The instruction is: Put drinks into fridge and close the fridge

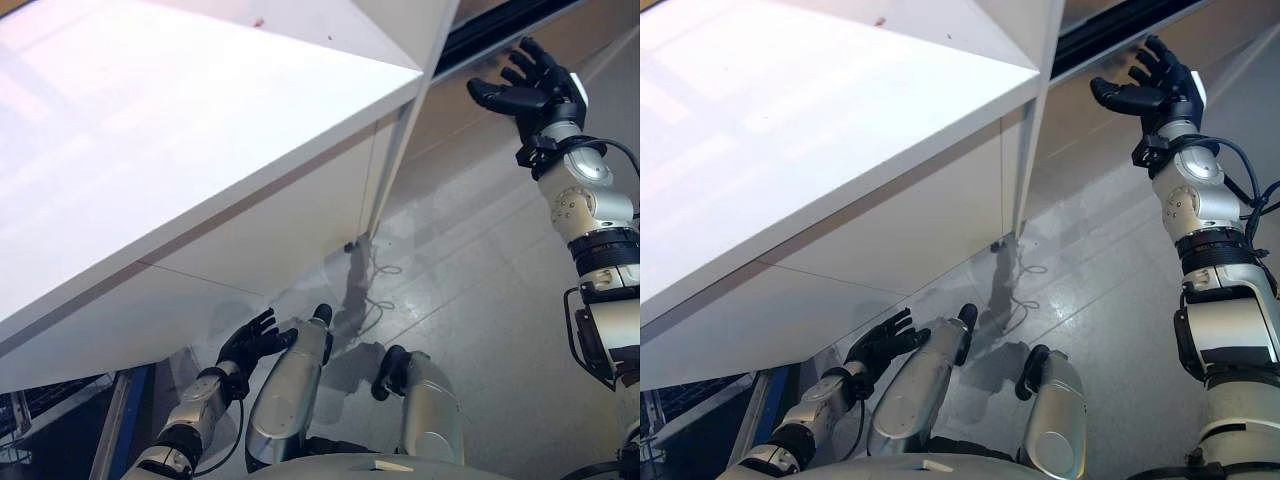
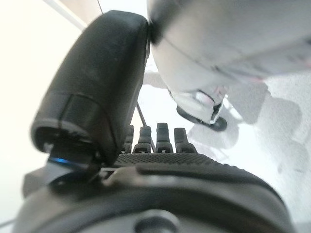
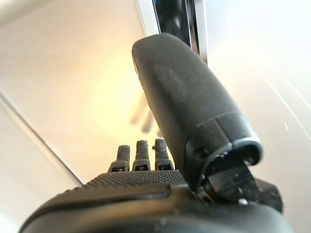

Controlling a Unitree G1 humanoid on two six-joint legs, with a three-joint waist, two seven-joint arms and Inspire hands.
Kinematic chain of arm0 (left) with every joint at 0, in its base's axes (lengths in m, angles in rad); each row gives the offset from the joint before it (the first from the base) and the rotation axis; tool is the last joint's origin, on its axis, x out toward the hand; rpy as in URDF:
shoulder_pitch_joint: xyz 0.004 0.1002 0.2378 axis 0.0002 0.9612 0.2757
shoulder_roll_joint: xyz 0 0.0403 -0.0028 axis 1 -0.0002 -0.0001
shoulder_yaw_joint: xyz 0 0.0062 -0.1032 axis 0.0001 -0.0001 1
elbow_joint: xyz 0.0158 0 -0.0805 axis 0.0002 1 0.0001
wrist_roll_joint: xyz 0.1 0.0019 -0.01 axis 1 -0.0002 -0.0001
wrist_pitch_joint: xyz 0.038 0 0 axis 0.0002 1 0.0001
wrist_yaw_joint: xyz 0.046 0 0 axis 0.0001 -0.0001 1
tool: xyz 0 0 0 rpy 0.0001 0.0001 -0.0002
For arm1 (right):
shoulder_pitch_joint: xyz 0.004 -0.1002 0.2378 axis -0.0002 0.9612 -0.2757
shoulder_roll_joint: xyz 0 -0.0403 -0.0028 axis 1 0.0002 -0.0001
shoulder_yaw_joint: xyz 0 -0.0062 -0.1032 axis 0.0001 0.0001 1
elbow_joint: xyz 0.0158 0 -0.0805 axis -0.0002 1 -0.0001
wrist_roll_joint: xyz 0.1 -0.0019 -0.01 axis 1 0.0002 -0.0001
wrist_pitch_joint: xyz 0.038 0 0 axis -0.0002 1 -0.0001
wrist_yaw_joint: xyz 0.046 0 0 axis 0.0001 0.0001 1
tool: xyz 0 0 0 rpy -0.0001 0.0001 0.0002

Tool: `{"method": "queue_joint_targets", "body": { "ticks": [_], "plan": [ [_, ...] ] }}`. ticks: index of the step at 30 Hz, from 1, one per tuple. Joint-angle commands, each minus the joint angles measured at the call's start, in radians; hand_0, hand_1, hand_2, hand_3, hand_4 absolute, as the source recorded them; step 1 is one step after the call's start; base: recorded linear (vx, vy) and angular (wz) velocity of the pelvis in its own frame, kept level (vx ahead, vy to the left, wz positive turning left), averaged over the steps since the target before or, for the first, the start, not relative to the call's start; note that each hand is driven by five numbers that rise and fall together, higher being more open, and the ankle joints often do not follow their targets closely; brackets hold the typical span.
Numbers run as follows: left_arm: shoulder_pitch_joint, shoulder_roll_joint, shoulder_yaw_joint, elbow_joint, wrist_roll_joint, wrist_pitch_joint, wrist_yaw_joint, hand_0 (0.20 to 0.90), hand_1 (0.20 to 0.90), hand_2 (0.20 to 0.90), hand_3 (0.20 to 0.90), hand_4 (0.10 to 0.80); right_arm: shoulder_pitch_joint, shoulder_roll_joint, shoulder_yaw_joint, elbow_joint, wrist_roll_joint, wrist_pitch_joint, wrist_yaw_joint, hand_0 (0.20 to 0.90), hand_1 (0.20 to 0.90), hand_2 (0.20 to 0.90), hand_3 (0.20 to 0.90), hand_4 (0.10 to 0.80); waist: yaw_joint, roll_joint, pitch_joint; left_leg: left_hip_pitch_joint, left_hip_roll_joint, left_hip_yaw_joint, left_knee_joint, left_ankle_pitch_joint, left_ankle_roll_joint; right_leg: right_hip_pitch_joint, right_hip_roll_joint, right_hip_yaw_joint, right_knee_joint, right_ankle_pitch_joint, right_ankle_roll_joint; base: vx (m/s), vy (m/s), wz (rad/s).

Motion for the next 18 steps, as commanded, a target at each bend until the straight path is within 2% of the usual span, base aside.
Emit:
{"method": "queue_joint_targets", "body": {
  "ticks": [1,4,9,13,15,18],
  "plan": [
    [0.104,0.075,-0.028,-0.011,0.046,-0.003,-0.007,0.900,0.900,0.900,0.900,0.800,-0.087,-0.023,-0.040,-0.087,0.054,-0.096,0.008,0.900,0.900,0.900,0.900,0.800,0.015,-0.032,-0.089,0.088,-0.017,0.120,-0.050,-0.134,0.115,0.030,0.056,0.015,-0.034,0.049,-0.042,-0.051,-0.019,0.01],
    [0.103,0.072,-0.025,-0.012,0.063,0.000,-0.008,0.900,0.900,0.900,0.900,0.800,-0.002,0.009,-0.080,-0.114,0.011,-0.088,-0.003,0.900,0.900,0.900,0.900,0.800,-0.002,-0.041,-0.103,0.115,-0.009,0.127,-0.078,-0.130,0.113,0.056,0.070,0.028,-0.082,0.065,-0.034,-0.013,-0.044,0.01],
    [0.102,0.061,-0.009,0.000,0.080,0.018,-0.003,0.900,0.900,0.900,0.900,0.800,0.244,0.103,-0.131,-0.215,-0.036,-0.049,0.028,0.900,0.900,0.900,0.900,0.800,-0.060,-0.063,-0.152,0.194,0.020,0.152,-0.176,-0.106,0.104,0.123,0.114,0.062,-0.230,0.109,-0.017,0.001,-0.074,-0.18],
    [0.096,0.046,-0.003,0.025,0.070,0.024,0.006,0.900,0.900,0.900,0.900,0.800,0.417,0.184,-0.124,-0.228,-0.064,-0.034,0.073,0.900,0.900,0.900,0.900,0.800,-0.109,-0.075,-0.211,0.251,0.038,0.181,-0.266,-0.078,0.092,0.173,0.145,0.088,-0.364,0.151,-0.005,0.017,-0.050,-0.40],
    [0.109,0.029,0.002,0.030,0.069,0.021,0.013,0.900,0.900,0.900,0.900,0.800,0.581,0.248,-0.131,-0.217,-0.087,-0.008,0.112,0.900,0.900,0.900,0.900,0.800,-0.146,-0.078,-0.269,0.307,0.049,0.209,-0.346,-0.057,0.078,0.222,0.168,0.108,-0.463,0.180,0.007,0.066,-0.066,-0.36],
    [0.125,0.014,0.011,0.031,0.081,0.015,0.007,0.900,0.900,0.900,0.900,0.800,0.732,0.303,-0.133,-0.151,-0.154,0.001,0.166,0.900,0.900,0.900,0.900,0.800,-0.170,-0.078,-0.314,0.349,0.060,0.233,-0.414,-0.034,0.068,0.256,0.184,0.116,-0.536,0.206,0.019,0.005,-0.054,-0.36]
  ]
}}
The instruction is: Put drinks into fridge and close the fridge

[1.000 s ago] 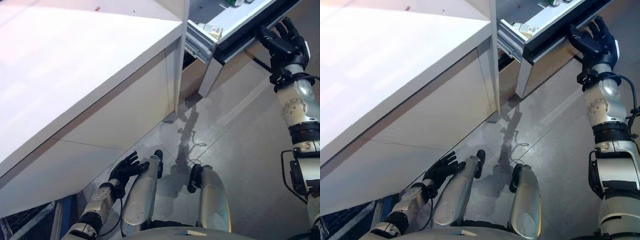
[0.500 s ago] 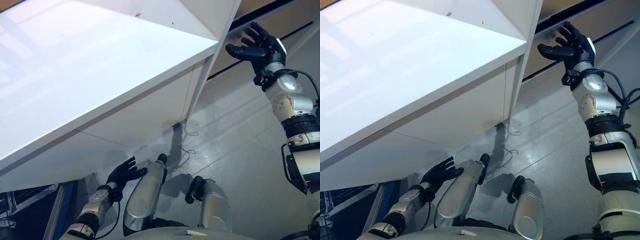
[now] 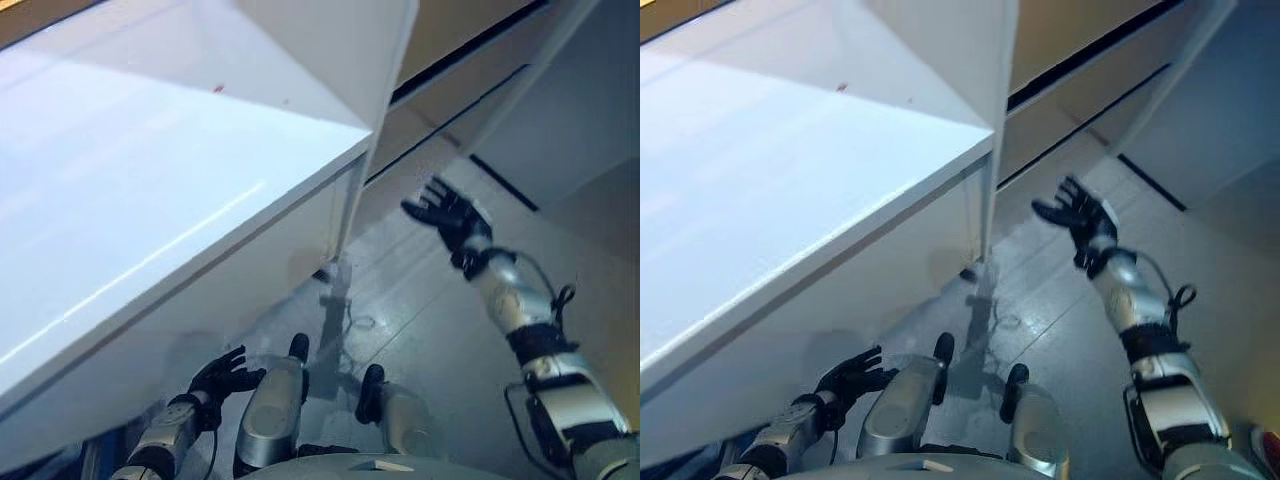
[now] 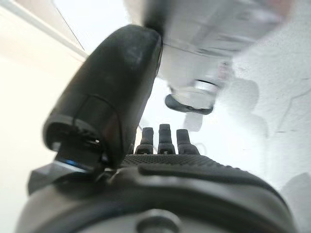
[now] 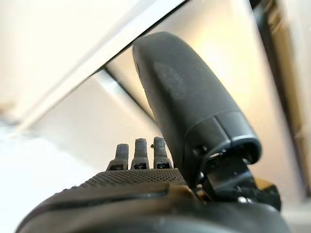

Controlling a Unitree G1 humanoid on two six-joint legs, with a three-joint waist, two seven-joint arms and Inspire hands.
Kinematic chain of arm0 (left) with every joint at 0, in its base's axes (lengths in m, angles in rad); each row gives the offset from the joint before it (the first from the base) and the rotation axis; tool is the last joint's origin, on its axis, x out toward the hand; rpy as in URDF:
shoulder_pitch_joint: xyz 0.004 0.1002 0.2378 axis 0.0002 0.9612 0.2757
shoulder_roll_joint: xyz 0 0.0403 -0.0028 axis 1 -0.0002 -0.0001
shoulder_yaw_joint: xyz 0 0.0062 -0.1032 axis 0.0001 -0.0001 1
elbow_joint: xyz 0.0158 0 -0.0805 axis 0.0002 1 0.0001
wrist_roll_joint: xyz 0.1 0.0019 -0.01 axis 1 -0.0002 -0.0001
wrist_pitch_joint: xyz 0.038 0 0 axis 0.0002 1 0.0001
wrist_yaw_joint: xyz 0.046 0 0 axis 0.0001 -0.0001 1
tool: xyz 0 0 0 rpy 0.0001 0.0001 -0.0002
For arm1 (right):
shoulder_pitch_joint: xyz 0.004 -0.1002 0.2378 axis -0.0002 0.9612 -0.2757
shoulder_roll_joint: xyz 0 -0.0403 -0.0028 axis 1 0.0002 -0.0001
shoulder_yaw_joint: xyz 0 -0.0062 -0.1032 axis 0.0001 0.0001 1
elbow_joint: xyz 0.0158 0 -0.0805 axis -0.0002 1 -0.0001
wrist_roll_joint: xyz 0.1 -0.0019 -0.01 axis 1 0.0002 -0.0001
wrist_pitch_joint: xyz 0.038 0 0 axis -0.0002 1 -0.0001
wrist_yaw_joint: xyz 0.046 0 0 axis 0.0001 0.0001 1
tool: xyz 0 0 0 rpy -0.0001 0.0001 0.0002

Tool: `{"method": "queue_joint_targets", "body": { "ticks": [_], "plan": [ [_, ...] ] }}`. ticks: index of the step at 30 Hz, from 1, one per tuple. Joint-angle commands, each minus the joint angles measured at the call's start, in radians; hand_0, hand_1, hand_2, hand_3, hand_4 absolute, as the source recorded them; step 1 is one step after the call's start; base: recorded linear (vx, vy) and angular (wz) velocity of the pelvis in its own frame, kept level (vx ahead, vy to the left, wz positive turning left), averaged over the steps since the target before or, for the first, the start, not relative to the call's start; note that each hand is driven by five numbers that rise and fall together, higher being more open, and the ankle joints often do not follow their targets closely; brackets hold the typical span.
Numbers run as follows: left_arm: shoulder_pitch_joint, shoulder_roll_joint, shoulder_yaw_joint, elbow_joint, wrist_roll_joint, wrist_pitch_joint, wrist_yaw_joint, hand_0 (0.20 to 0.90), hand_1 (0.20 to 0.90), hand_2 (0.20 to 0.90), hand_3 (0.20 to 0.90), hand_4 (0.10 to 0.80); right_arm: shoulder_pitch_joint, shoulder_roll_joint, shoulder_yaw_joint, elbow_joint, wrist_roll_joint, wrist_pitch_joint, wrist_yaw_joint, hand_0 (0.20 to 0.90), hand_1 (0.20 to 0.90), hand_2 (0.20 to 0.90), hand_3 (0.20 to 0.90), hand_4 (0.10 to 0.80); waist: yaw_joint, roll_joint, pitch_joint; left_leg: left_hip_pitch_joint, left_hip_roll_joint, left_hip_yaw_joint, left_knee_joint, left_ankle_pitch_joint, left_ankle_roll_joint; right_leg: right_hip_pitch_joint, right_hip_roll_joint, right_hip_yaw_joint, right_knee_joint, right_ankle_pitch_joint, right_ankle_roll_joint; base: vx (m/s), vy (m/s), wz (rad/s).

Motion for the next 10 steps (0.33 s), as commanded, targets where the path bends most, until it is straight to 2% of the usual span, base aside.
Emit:
{"method": "queue_joint_targets", "body": {
  "ticks": [1,6,7,10],
  "plan": [
    [0.020,-0.053,-0.008,-0.002,0.032,-0.032,-0.022,0.900,0.900,0.900,0.900,0.800,0.068,-0.007,-0.011,0.046,-0.113,-0.052,0.102,0.900,0.900,0.900,0.900,0.800,-0.053,0.026,-0.172,0.080,-0.024,0.093,-0.073,-0.088,0.033,0.012,0.078,0.002,-0.076,0.024,-0.032,-0.020,-0.046,-0.26],
    [-0.003,-0.058,0.000,0.036,0.041,-0.028,-0.059,0.900,0.900,0.900,0.900,0.800,0.132,0.034,-0.011,0.265,-0.191,-0.017,0.140,0.900,0.900,0.900,0.900,0.800,-0.070,0.028,-0.209,0.119,-0.016,0.117,-0.131,-0.070,0.024,0.046,0.088,0.002,-0.144,0.053,-0.022,-0.038,-0.018,-0.21],
    [-0.016,-0.066,0.005,0.066,0.038,-0.031,-0.076,0.900,0.900,0.900,0.900,0.800,0.149,0.060,-0.028,0.396,-0.206,-0.017,0.147,0.900,0.900,0.900,0.900,0.800,-0.074,0.029,-0.224,0.135,-0.015,0.128,-0.150,-0.068,0.022,0.060,0.092,-0.002,-0.169,0.062,-0.019,-0.038,0.002,-0.13],
    [-0.020,-0.078,0.011,0.095,0.057,-0.030,-0.084,0.900,0.900,0.900,0.900,0.800,0.188,0.103,-0.062,0.523,-0.228,-0.006,0.137,0.900,0.900,0.900,0.900,0.800,-0.083,0.033,-0.238,0.150,-0.013,0.137,-0.170,-0.061,0.019,0.074,0.099,-0.001,-0.191,0.071,-0.018,-0.034,0.009,-0.08]
  ]
}}
